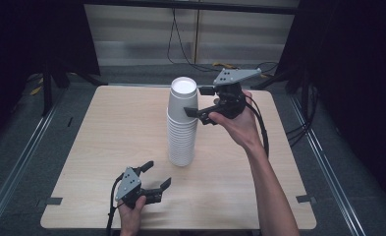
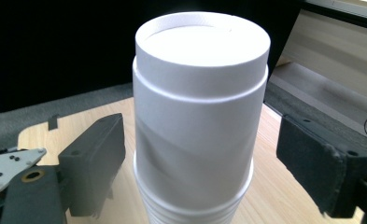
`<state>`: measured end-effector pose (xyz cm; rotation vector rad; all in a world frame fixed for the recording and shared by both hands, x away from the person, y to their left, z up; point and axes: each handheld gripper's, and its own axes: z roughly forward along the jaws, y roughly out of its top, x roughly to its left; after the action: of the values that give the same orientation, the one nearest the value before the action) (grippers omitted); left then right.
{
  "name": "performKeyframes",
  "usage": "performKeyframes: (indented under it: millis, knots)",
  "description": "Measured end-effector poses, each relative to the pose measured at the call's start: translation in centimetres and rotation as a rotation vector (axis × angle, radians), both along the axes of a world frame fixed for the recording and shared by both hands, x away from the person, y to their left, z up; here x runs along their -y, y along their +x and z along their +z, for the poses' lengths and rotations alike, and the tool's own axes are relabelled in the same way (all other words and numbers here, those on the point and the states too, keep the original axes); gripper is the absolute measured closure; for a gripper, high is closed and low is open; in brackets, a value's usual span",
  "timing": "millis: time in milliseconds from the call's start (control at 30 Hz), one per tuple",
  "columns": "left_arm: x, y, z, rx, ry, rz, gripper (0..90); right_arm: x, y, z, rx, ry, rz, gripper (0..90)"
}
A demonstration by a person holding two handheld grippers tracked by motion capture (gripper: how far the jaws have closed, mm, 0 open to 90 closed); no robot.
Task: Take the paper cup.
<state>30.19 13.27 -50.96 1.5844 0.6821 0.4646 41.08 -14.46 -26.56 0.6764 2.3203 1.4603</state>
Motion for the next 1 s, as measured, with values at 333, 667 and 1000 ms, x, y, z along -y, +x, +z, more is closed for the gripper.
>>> performKeyframes:
  millis: [333, 667, 1000]
  knots:
    - [0.0, 0.0, 0.0, -0.002, -0.003, 0.000, 15.7, -1.3, 1.1, 0.9, -0.039, -0.054, 0.033, 13.6]
    - [-0.1, 0.0, 0.0, 0.003, 0.009, -0.002, 15.7, -2.4, 2.2, 1.2, -0.077, -0.106, 0.063, 13.8]
    - [0.0, 0.0, 0.0, 0.003, 0.001, -0.001, 15.7, -3.2, 3.1, 1.6, -0.115, -0.143, 0.076, 16.1]
